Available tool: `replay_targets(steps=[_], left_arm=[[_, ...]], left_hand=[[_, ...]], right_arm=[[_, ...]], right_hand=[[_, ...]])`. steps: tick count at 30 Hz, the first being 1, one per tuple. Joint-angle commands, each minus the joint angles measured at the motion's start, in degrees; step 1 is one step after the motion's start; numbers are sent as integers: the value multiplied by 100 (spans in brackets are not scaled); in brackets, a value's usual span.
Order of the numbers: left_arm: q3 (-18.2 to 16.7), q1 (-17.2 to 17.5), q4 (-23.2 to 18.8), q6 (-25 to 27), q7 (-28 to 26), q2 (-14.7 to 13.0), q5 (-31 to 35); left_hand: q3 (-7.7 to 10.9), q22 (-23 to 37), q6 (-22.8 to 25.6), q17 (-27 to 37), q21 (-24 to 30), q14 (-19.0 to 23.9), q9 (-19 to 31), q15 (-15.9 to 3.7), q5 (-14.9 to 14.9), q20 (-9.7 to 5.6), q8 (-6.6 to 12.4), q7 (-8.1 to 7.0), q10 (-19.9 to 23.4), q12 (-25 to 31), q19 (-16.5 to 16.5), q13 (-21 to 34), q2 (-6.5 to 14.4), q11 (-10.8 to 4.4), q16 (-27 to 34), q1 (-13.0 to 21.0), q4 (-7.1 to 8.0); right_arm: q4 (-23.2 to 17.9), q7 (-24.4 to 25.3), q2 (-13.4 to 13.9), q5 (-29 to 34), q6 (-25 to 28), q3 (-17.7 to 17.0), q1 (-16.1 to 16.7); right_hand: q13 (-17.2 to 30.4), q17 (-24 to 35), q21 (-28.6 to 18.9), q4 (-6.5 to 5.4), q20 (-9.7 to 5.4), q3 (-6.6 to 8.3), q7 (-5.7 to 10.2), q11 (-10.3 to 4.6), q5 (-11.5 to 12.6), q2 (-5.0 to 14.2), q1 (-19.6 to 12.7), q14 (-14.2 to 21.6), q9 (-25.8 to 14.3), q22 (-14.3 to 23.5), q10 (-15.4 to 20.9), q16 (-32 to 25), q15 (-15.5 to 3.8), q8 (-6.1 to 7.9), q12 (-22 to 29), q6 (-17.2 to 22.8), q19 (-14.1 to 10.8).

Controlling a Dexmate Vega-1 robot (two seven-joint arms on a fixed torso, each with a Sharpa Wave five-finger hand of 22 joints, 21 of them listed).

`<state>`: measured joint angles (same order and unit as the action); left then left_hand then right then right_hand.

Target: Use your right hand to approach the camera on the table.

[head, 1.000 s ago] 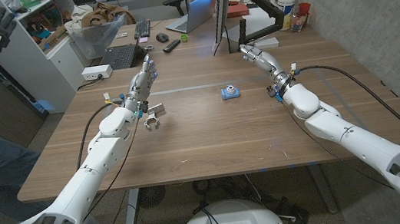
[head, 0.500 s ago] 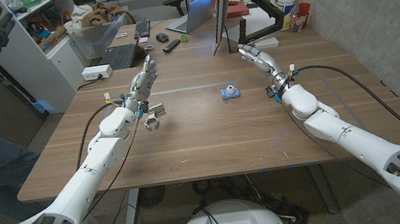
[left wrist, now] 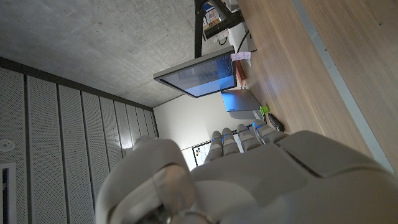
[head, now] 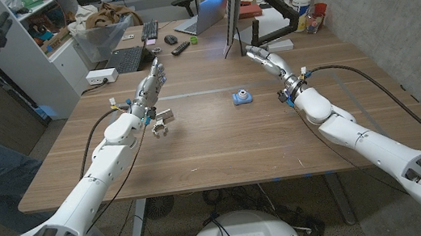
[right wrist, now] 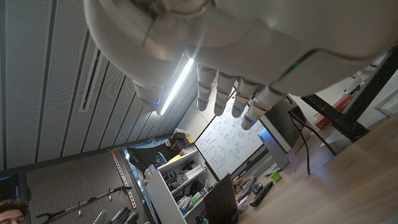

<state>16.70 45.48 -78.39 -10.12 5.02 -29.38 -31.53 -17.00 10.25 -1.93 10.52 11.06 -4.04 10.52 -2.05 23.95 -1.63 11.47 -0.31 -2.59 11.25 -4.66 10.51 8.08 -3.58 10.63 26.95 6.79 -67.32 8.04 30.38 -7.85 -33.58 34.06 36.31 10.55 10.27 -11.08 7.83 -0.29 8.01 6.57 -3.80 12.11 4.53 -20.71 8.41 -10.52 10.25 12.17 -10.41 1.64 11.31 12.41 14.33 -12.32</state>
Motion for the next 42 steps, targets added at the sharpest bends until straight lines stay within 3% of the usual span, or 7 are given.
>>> replay_targets(steps=[1,15,34,37,42], left_arm=[[-17,12,-13,-18,9,-43,5],[-28,27,-46,8,5,-70,-3],[-72,11,11,-49,26,-61,-39],[-88,23,-3,-28,8,-82,-37],[-108,39,-17,-37,30,-108,-47]], left_hand=[[-27,18,3,11,41,1,15,-18,-13,-30,33,-6,28,32,-29,32,-18,-22,31,61,11],[-27,17,33,8,60,31,16,19,-18,-7,39,-8,49,37,18,32,-18,1,37,70,10],[-28,17,89,5,55,36,17,38,-23,-24,49,1,60,35,11,32,-20,13,31,83,9],[-28,16,97,5,56,39,17,45,-24,0,50,-6,65,36,14,32,-20,-4,31,85,9],[-29,16,96,5,58,43,17,66,-25,28,47,1,73,37,20,32,-20,14,31,86,9]], right_arm=[[11,9,24,313,-27,99,-105],[-148,185,82,805,226,204,-189],[-55,266,44,1148,306,340,-397],[-32,277,41,1201,308,367,-424],[-78,332,63,1351,373,410,-450]], right_hand=[[6,24,-28,29,60,22,41,11,58,-21,-51,35,-26,17,32,-59,43,56,16,28,3],[7,21,-14,51,102,25,74,2,78,-53,-94,51,-26,16,40,-53,46,40,13,21,41],[8,15,1,118,126,55,100,-4,119,-100,-236,64,-27,13,43,-44,58,34,8,20,87],[9,13,68,137,197,74,103,7,144,-117,-312,58,-27,13,48,-36,58,28,7,18,296],[10,14,65,138,212,77,93,0,152,-126,-331,42,-27,13,39,-28,63,20,2,4,316]])
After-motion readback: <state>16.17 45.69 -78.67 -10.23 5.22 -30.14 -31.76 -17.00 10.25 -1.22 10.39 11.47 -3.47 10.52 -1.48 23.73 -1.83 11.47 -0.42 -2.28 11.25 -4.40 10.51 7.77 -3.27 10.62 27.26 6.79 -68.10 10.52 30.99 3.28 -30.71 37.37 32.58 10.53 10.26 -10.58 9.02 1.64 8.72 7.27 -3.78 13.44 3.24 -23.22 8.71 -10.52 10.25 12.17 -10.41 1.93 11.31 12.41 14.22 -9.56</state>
